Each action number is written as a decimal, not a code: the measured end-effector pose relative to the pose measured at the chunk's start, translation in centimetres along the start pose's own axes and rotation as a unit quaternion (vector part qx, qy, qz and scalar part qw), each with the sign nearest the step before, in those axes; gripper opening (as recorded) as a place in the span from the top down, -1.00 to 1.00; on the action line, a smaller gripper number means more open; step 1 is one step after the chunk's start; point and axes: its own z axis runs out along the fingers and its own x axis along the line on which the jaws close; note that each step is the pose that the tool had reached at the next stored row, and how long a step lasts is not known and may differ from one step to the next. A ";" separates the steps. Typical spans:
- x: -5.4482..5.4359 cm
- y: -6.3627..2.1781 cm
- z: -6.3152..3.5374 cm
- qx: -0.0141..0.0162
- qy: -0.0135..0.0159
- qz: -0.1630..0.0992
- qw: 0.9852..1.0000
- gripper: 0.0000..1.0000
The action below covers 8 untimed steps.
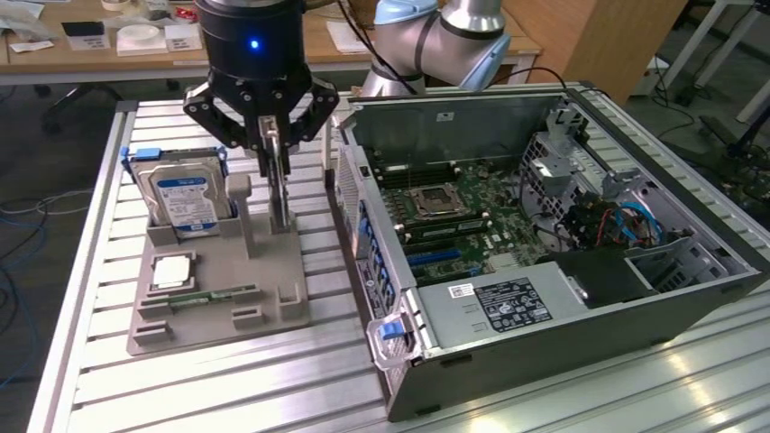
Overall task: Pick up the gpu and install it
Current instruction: 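Pick up the gpu and move the gpu toward the slot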
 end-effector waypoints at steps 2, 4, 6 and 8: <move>0.0 0.02 -0.26 0.000 0.000 0.000 1.000 0.47; 0.0 0.03 -0.50 0.000 0.000 0.000 1.000 0.47; 0.0 0.04 -0.75 0.000 0.000 0.000 1.000 0.47; 0.0 0.06 -0.98 0.000 0.000 0.000 1.000 0.47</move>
